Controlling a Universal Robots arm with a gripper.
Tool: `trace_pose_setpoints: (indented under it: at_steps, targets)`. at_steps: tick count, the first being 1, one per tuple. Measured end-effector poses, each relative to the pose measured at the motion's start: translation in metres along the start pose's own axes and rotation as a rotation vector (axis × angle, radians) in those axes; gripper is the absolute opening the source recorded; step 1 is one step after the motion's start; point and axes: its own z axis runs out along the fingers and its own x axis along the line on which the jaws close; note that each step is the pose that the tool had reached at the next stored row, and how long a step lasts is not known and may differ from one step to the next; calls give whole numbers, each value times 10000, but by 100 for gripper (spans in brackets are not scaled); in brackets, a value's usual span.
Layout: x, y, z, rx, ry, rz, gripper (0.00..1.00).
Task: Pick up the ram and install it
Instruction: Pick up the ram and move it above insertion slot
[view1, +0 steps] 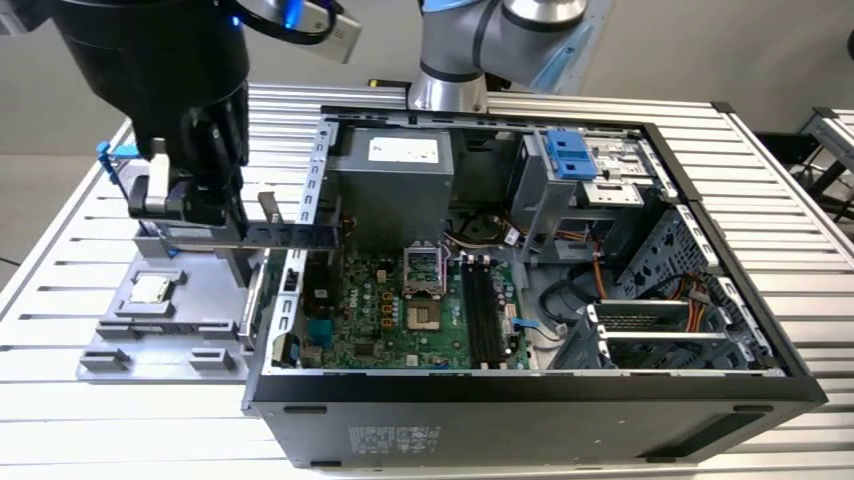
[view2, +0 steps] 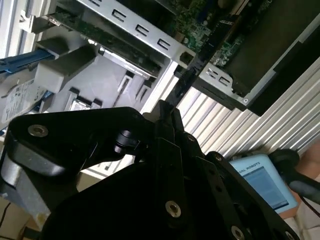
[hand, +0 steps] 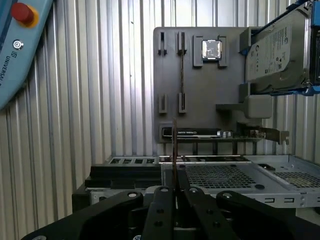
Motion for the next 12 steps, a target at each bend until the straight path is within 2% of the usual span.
trace_pose_setpoints:
  at_steps: [12]
  targets:
    - [-20, -479, -13, -2, 0, 4, 0]
